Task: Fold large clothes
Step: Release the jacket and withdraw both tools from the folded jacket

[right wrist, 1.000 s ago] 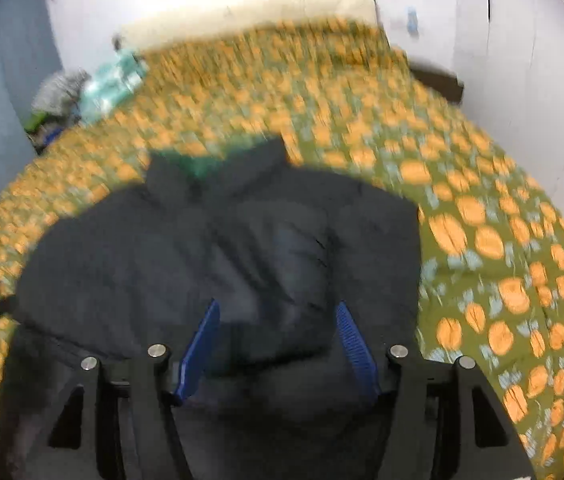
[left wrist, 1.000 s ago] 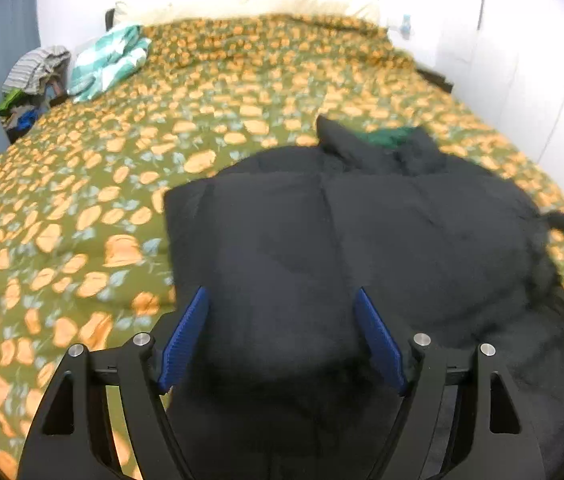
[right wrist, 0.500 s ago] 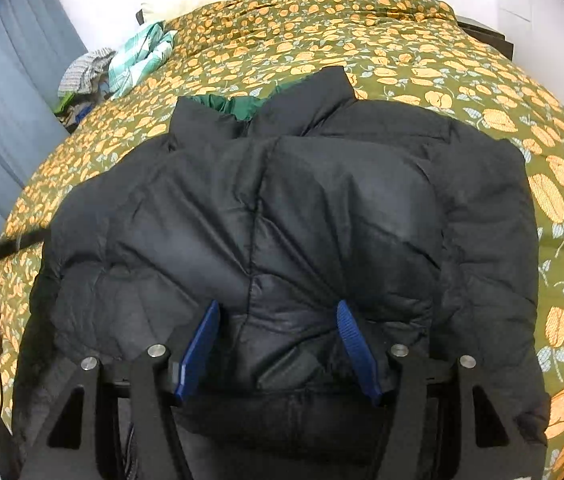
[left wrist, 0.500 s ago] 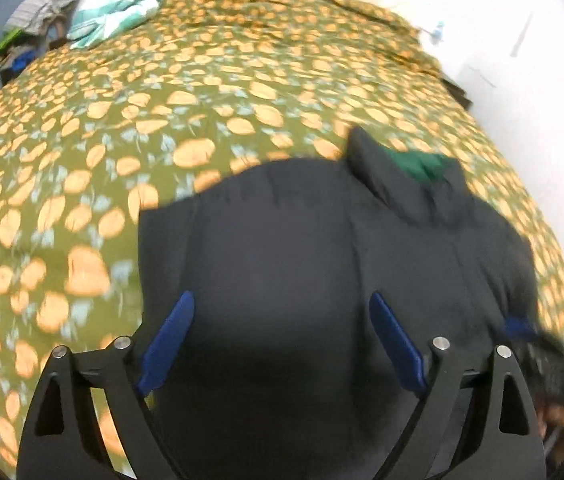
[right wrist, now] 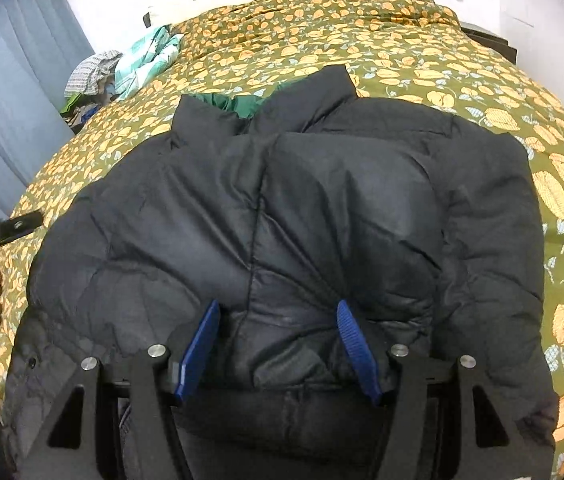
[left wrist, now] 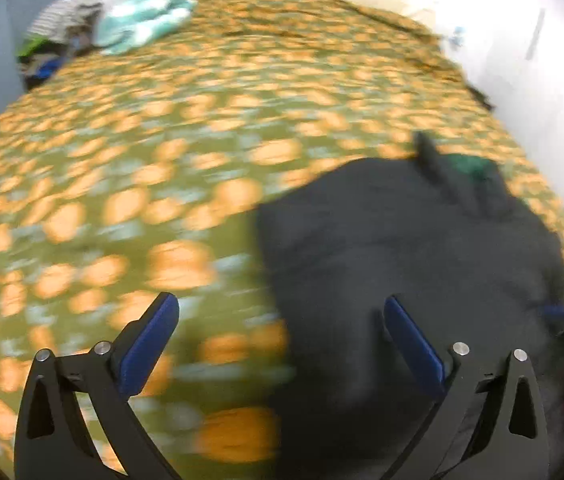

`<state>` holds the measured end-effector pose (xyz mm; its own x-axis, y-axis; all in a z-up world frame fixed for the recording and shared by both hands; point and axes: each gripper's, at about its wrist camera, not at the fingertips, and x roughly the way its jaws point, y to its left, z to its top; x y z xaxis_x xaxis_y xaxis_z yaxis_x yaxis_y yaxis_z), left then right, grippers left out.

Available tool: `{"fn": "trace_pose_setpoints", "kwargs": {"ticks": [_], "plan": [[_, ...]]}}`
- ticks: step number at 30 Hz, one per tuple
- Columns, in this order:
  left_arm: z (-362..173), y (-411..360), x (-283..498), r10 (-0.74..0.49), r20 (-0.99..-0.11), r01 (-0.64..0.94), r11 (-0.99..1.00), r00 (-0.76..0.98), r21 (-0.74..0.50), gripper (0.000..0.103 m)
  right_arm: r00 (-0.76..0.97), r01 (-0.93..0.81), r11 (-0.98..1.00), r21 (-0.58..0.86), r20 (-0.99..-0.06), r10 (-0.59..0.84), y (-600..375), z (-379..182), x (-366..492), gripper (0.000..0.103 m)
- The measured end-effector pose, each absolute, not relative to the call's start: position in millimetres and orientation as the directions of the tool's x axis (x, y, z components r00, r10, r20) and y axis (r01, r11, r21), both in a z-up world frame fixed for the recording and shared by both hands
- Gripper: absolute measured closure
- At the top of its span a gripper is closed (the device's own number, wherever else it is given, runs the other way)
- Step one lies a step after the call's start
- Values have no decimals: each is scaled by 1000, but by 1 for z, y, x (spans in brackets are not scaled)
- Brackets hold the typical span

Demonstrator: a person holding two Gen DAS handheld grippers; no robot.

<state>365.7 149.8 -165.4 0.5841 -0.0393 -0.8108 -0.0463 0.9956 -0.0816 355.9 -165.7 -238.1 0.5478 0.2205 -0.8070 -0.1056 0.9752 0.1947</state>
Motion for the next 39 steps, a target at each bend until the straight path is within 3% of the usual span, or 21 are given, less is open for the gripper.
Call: {"fn": "trace_pose_setpoints", "kwargs": {"ticks": [3, 6, 9, 15, 27, 39], "plan": [[-212, 193, 371, 98, -857, -159, 987, 506, 18, 1, 562, -88, 984, 155, -808, 178, -164, -220, 345, 40], [-254, 222, 366, 61, -880, -172, 985, 471, -23, 0, 586, -88, 987, 133, -795, 159, -160, -193, 322, 39], [-251, 222, 355, 38, -825, -149, 987, 564, -57, 0, 602, -97, 990, 102, -786, 140, -153, -172, 297, 37], [-254, 207, 363, 107, -823, -140, 990, 558, 33, 0, 627, -73, 996, 42, -775, 78, -135, -151, 246, 37], [-256, 214, 356, 92, -823, -141, 990, 561, 14, 0, 613, -39, 999, 13, -790, 34, -95, -141, 222, 37], [-256, 213, 355, 92, -823, -141, 990, 561, 15, 0, 641, 6, 997, 77, -765, 55, -116, -138, 204, 37]]}}
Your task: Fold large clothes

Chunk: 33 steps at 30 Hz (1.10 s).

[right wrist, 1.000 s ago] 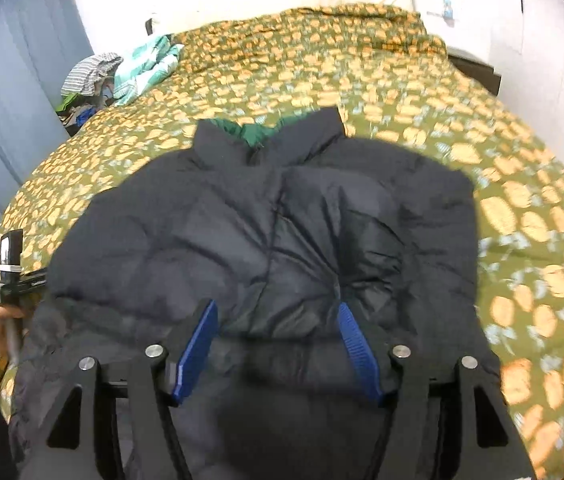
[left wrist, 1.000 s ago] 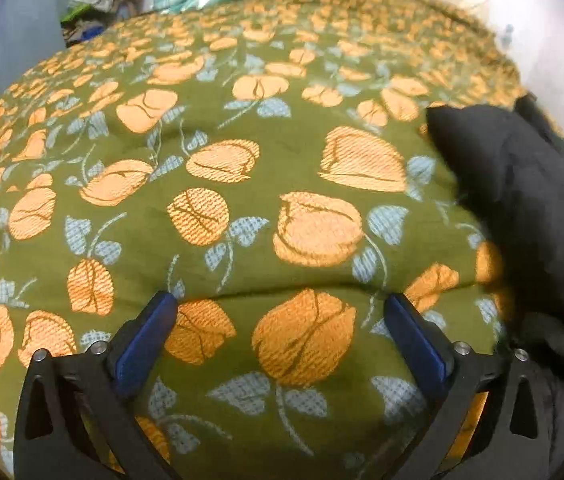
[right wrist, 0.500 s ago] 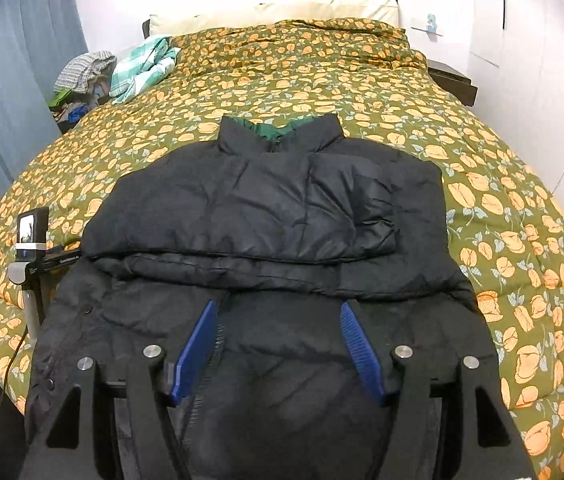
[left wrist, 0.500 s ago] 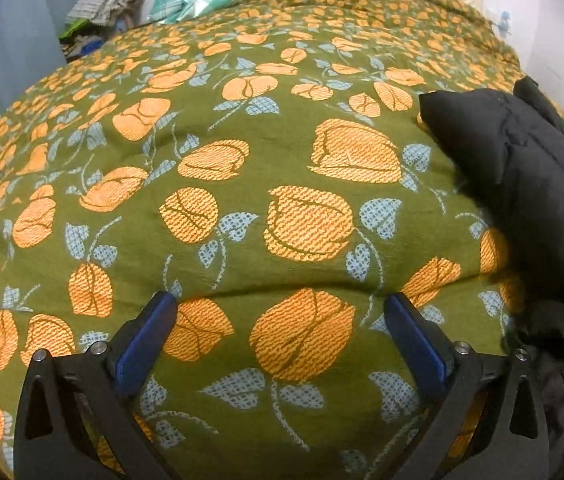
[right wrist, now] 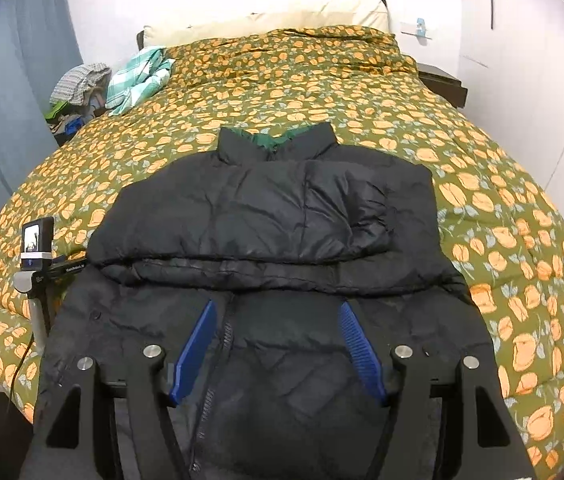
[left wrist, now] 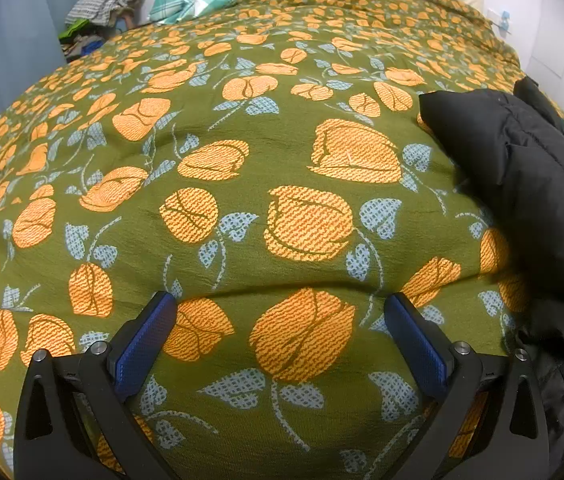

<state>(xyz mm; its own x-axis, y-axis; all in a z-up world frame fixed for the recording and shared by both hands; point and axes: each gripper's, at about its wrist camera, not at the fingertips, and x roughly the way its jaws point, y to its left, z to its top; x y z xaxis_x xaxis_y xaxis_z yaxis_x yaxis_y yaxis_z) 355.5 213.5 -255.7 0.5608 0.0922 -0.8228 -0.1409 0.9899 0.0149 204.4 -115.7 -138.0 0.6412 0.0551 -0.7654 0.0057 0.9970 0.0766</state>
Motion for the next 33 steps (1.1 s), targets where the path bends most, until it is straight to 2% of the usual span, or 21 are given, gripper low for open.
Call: {"fn": "trace_pose_setpoints", "kwargs": {"ticks": [3, 5, 6, 7, 14, 27, 31, 33], "plan": [[-256, 214, 356, 92, -823, -141, 990, 561, 15, 0, 655, 18, 997, 76, -754, 45, -127, -133, 196, 37], [-256, 214, 355, 92, -823, -141, 990, 561, 15, 0, 664, 38, 995, 97, -746, 47, -138, -130, 189, 30], [-256, 213, 355, 92, -823, -141, 990, 561, 15, 0, 670, 51, 993, 106, -741, 45, -143, -129, 186, 22], [-256, 214, 355, 92, -823, -141, 990, 561, 15, 0, 676, 61, 991, 115, -735, 44, -148, -129, 183, 21], [-256, 214, 357, 92, -823, -141, 990, 561, 15, 0, 703, 107, 979, 172, -710, 48, -186, -129, 154, 21], [-255, 213, 348, 101, -820, -152, 988, 564, 17, 0, 694, 230, 961, 157, -718, -49, -263, -135, 109, 21], [-253, 211, 348, 126, -842, -217, 976, 525, 10, 0, 684, 255, 951, 175, -728, -49, -269, -144, 105, 21], [-249, 208, 348, 120, -861, -195, 981, 493, 25, 0, 687, 251, 947, 199, -726, -29, -271, -145, 105, 21]]}}
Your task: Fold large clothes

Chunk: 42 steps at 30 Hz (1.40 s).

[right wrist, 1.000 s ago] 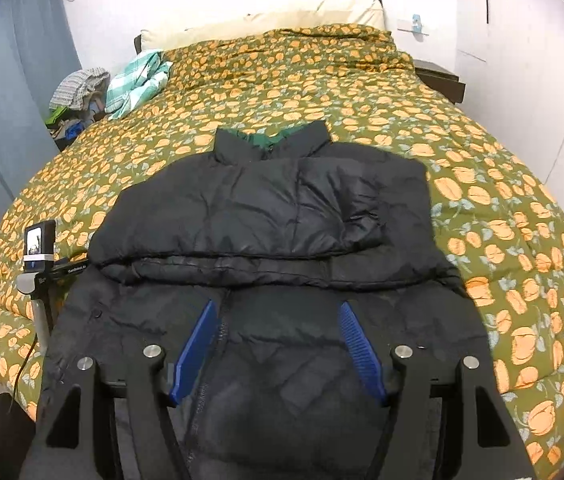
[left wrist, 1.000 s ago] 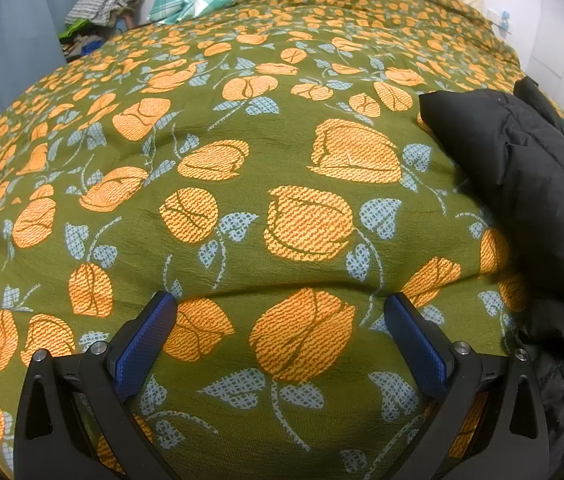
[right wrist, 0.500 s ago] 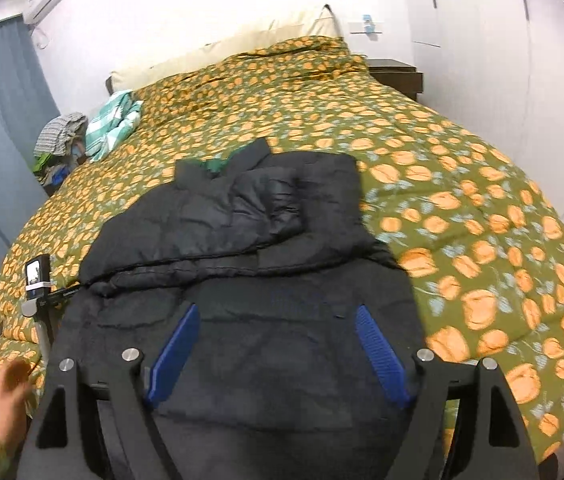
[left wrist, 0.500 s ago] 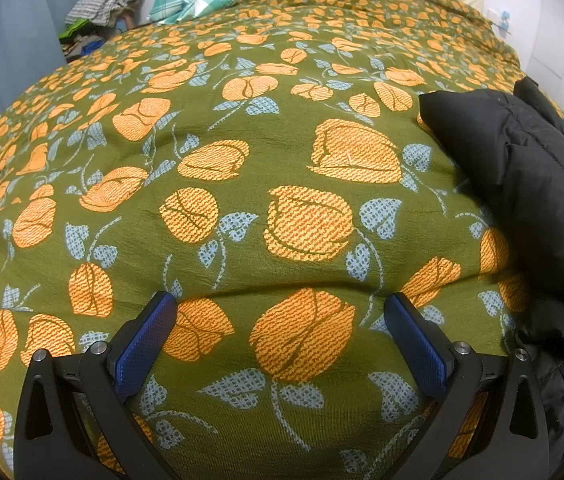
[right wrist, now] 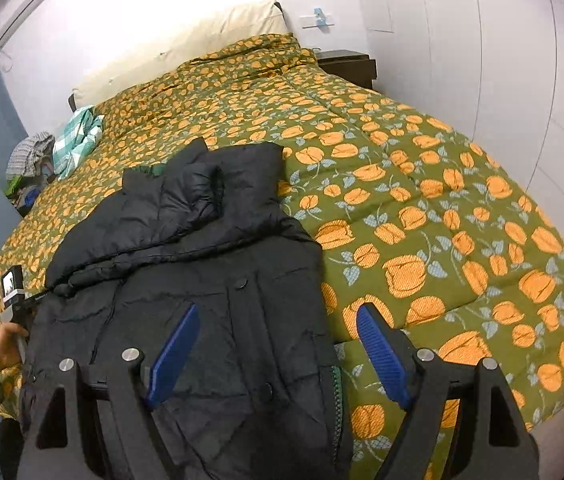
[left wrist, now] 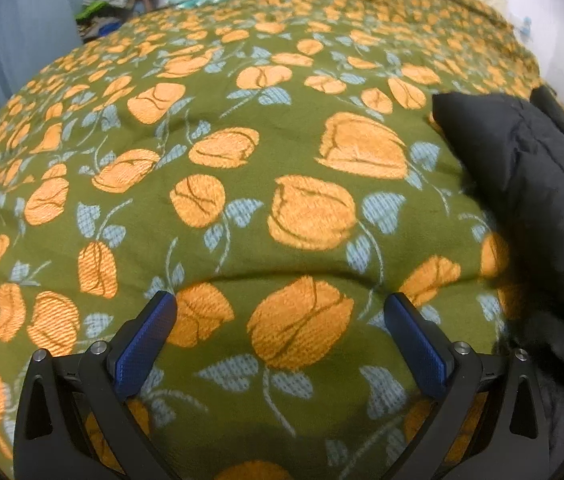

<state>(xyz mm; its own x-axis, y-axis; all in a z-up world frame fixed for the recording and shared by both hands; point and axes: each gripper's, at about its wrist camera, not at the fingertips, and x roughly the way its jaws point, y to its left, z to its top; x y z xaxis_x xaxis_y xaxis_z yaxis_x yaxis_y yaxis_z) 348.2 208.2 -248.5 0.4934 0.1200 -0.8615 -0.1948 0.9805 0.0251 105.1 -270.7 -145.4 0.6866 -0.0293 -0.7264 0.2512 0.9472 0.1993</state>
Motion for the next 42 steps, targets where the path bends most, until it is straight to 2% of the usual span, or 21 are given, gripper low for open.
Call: {"fn": "trace_pose_setpoints", "kwargs": {"ticks": [3, 7, 11, 13, 15, 20, 21, 23, 24, 25, 26, 27, 28, 30, 36, 42], "plan": [[-229, 208, 337, 88, -872, -151, 988, 481, 16, 1, 701, 233, 949, 213, -713, -12, -274, -140, 104, 21], [-171, 206, 278, 52, -840, -75, 997, 540, 14, 1, 707, 211, 959, 191, -707, -15, -285, -129, 96, 21], [-131, 190, 183, -177, -845, 106, 984, 504, -142, 1, 636, 118, 975, 186, -768, 70, -295, -134, 81, 21], [-136, 174, 136, -298, -852, 168, 954, 431, -248, 1, 556, 61, 977, 206, -820, 139, -294, -148, 74, 21], [-149, 159, 109, -351, -854, 176, 936, 383, -306, 1, 463, 42, 977, 211, -870, 168, -293, -171, 63, 21], [-197, 129, 92, -355, -897, 143, 934, 265, -327, 2, 381, 53, 956, 287, -891, 247, -300, -205, 43, 21], [-204, 123, 91, -355, -901, 152, 933, 249, -326, 4, 374, 53, 944, 326, -883, 284, -301, -211, 43, 21], [-209, 116, 90, -340, -910, 172, 937, 239, -305, 16, 356, 48, 925, 376, -872, 336, -299, -219, 46, 21], [-210, 113, 89, -348, -910, 181, 933, 224, -312, 34, 341, 40, 915, 402, -866, 366, -296, -223, 48, 21], [-210, 111, 88, -373, -905, 181, 923, 206, -339, 48, 337, 30, 911, 412, -862, 379, -293, -224, 49, 31], [-208, 112, 86, -372, -905, 169, 924, 206, -342, 52, 331, 16, 909, 416, -860, 388, -290, -222, 52, 46], [-205, 112, 84, -373, -904, 166, 925, 211, -343, 66, 328, 6, 916, 401, -866, 377, -287, -219, 54, 72], [-200, 114, 83, -386, -897, 164, 920, 216, -356, 75, 334, -3, 919, 394, -866, 373, -284, -215, 55, 77], [-186, 118, 79, -410, -881, 152, 911, 237, -383, 84, 346, -29, 923, 384, -863, 369, -277, -202, 54, 84], [-124, 131, 57, -455, -832, 174, 891, 318, -420, 87, 388, -132, 909, 394, -824, 413, -267, -135, 42, 85], [-119, 139, -9, -466, -868, 239, 875, 171, -422, 87, 291, -171, 871, 460, -821, 491, -267, -114, -7, 85]]}}
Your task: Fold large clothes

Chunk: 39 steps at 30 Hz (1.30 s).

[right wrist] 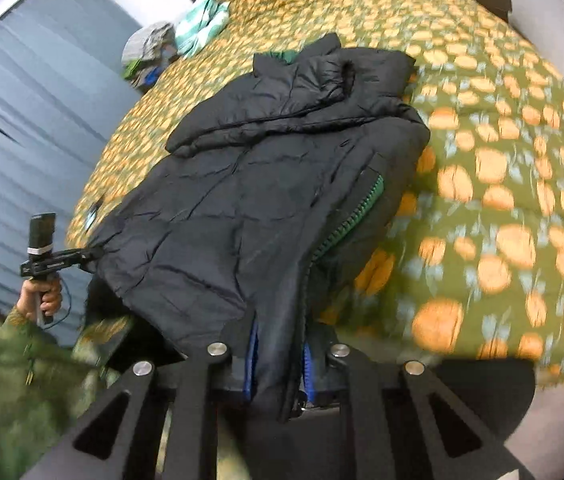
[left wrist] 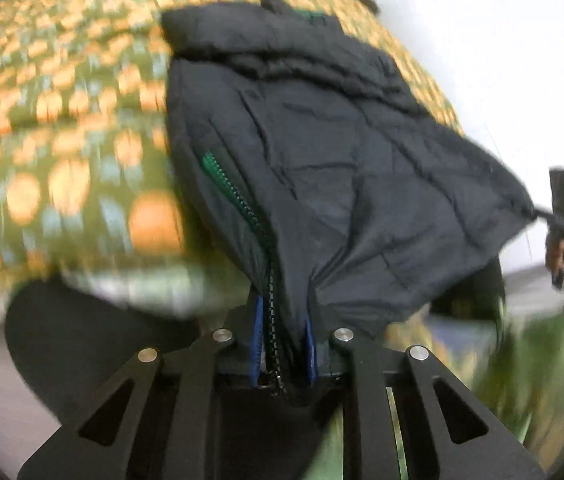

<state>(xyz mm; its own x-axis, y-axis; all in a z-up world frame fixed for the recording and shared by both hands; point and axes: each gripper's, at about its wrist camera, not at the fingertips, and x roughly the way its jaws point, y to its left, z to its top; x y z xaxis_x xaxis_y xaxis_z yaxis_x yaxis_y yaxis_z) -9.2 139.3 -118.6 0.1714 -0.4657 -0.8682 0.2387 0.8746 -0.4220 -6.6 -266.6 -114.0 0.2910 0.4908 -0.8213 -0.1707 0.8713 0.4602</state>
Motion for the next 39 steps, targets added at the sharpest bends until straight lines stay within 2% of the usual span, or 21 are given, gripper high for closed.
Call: {"fn": "trace_pose_setpoints", "kwargs": {"ticks": [4, 7, 10, 13, 16, 20, 21, 23, 24, 25, 26, 27, 28, 30, 33, 34, 36, 37, 38, 39], "plan": [[-107, 139, -49, -524, -849, 266, 831, 75, -489, 87, 258, -146, 818, 556, -777, 574, -274, -96, -37, 86], [-71, 148, -33, -585, -797, 263, 800, 150, -538, 87, 300, -138, 784, 605, -729, 615, -281, -74, -27, 86], [-37, 161, 22, -645, -707, 274, 764, 290, -584, 87, 386, -155, 748, 645, -657, 647, -289, -58, 25, 86], [-22, 164, 92, -631, -661, 273, 774, 406, -572, 87, 454, -146, 719, 680, -600, 659, -300, -62, 99, 86], [-35, 164, 160, -586, -665, 235, 805, 464, -545, 86, 498, -122, 698, 705, -565, 658, -300, -81, 165, 86], [-82, 153, 236, -510, -726, 149, 851, 462, -503, 80, 541, -5, 695, 719, -582, 607, -304, -134, 238, 85], [-95, 152, 250, -482, -759, 114, 867, 438, -485, 79, 556, 42, 689, 723, -590, 586, -307, -150, 251, 83], [-111, 154, 269, -473, -787, 63, 869, 395, -491, 77, 567, 144, 661, 736, -609, 555, -313, -178, 263, 74], [-112, 161, 275, -495, -778, 36, 851, 386, -524, 76, 583, 171, 632, 756, -595, 554, -315, -185, 265, 60], [-109, 163, 271, -522, -759, 24, 829, 389, -559, 71, 607, 176, 600, 781, -566, 558, -316, -187, 264, 38], [-103, 169, 271, -566, -723, 26, 794, 397, -607, 66, 630, 167, 579, 798, -538, 560, -319, -187, 264, 25], [-96, 170, 269, -591, -697, 39, 773, 407, -633, 50, 652, 150, 572, 806, -516, 556, -320, -181, 262, 1], [-88, 172, 266, -605, -676, 57, 761, 422, -646, 27, 671, 121, 585, 802, -500, 547, -319, -170, 259, 0], [-76, 178, 262, -575, -655, 93, 782, 490, -617, 0, 668, 52, 634, 772, -499, 552, -312, -153, 261, 0], [-84, 179, 259, -571, -655, 140, 797, 495, -588, 1, 616, -25, 808, 589, -627, 476, -284, -137, 267, 0], [-94, 175, 261, -559, -683, 131, 809, 470, -573, 1, 590, -52, 878, 476, -695, 411, -271, -138, 268, 0], [-124, 158, 270, -523, -759, 127, 846, 388, -518, 2, 552, -86, 941, 328, -770, 319, -253, -151, 272, 0], [-136, 149, 273, -495, -793, 131, 866, 355, -482, 6, 526, -98, 960, 264, -805, 275, -243, -163, 275, 0], [-150, 137, 275, -427, -838, 128, 904, 341, -409, 13, 507, -101, 967, 235, -824, 254, -241, -171, 276, 3], [-156, 131, 276, -378, -861, 122, 926, 341, -358, 46, 492, -103, 972, 210, -839, 233, -240, -179, 276, 34]]}}
